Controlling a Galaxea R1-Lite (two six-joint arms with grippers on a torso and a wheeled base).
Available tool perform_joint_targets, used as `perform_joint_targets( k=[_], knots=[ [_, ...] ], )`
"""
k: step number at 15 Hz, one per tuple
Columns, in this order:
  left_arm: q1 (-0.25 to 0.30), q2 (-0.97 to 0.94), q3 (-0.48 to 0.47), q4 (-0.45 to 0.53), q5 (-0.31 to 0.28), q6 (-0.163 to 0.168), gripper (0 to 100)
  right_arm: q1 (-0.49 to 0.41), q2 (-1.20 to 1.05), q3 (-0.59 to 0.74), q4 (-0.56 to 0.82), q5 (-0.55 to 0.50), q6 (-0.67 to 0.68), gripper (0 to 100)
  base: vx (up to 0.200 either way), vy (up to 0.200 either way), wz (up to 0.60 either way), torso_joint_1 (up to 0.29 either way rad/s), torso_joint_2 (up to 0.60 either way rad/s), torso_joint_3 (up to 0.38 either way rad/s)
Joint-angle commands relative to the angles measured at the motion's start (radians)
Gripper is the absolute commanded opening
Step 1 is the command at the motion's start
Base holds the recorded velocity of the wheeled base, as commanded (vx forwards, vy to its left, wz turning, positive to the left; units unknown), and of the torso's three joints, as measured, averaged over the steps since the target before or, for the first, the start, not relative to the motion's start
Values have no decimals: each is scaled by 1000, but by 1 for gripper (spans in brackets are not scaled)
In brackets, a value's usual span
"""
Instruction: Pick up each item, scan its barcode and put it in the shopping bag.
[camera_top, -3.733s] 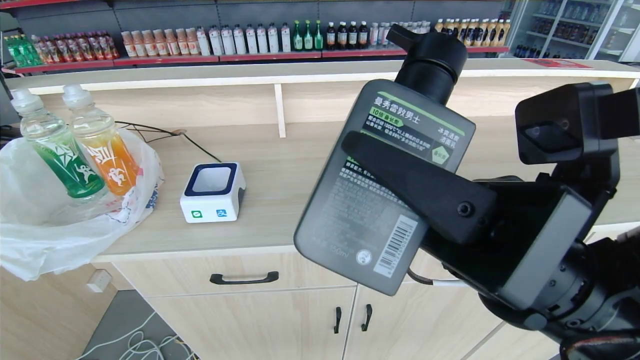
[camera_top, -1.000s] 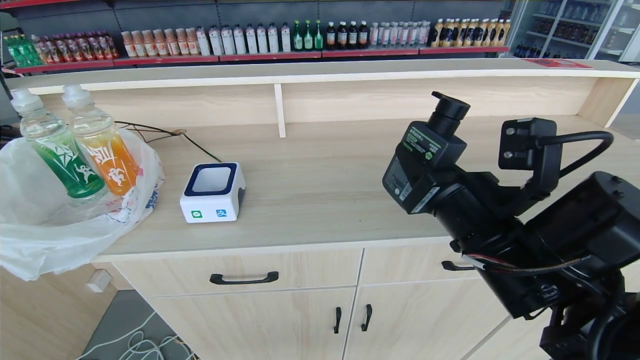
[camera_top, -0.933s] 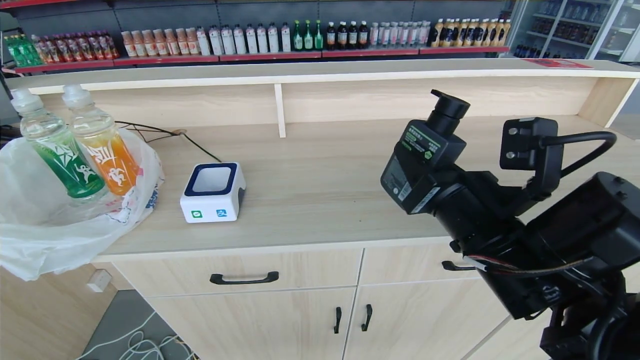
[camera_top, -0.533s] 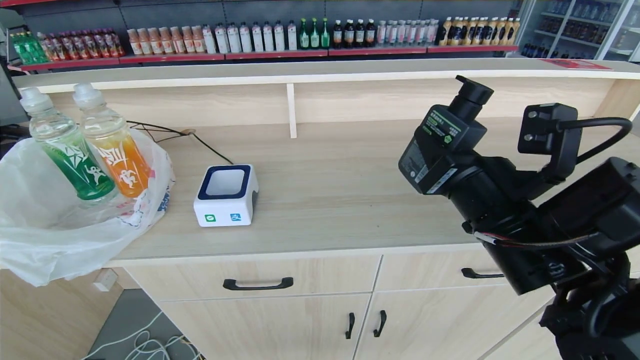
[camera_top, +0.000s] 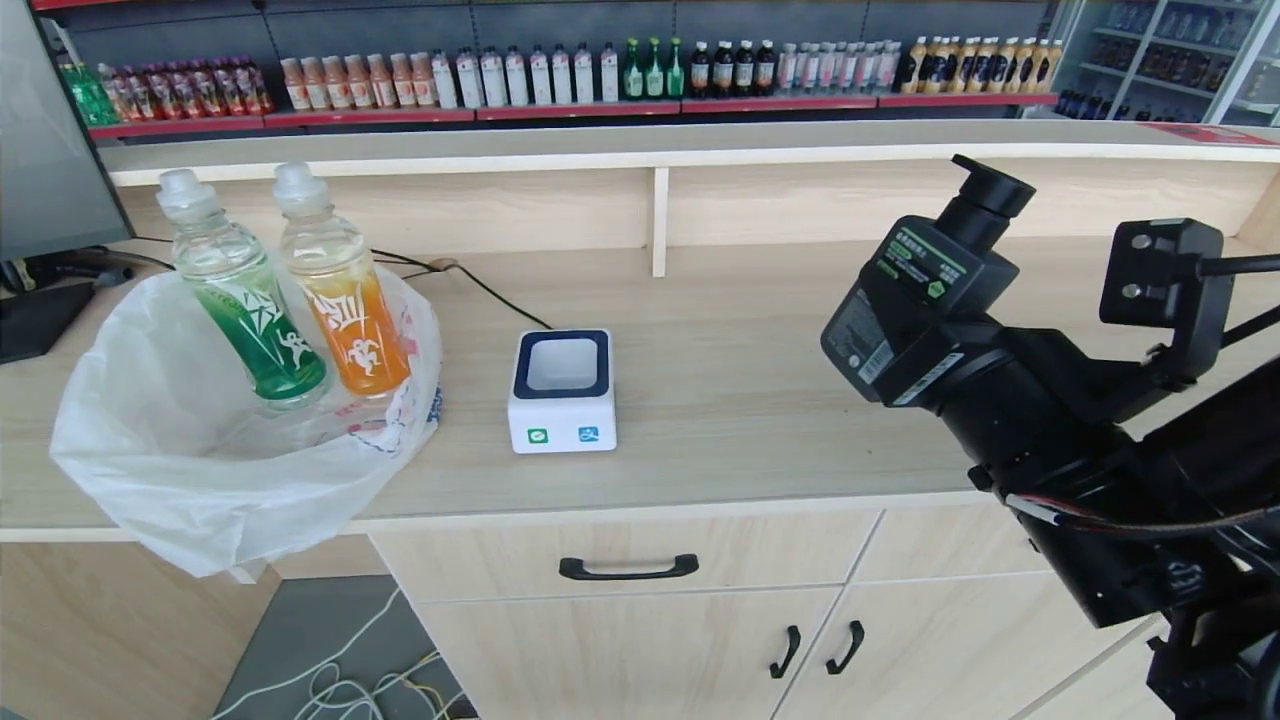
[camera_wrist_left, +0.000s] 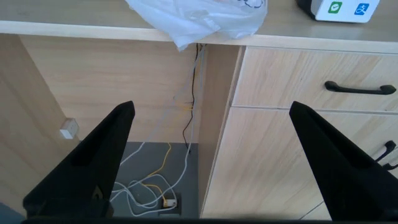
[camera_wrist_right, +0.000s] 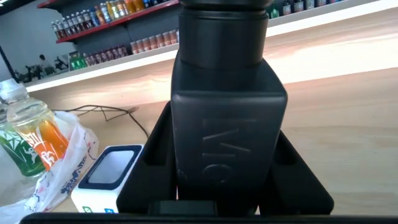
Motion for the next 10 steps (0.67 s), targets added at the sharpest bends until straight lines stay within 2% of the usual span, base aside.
perform_joint_targets(
  k=[1,10],
  knots=[
    [0,0,0,0,0,-1,100,2,-38,13,0,-2,0,0,0,200,0,7,2,7],
    [0,0,0,-1,-1,1,100,2,-32,24,-2,-5,-29,0,0,200,0,1,2,0]
  ],
)
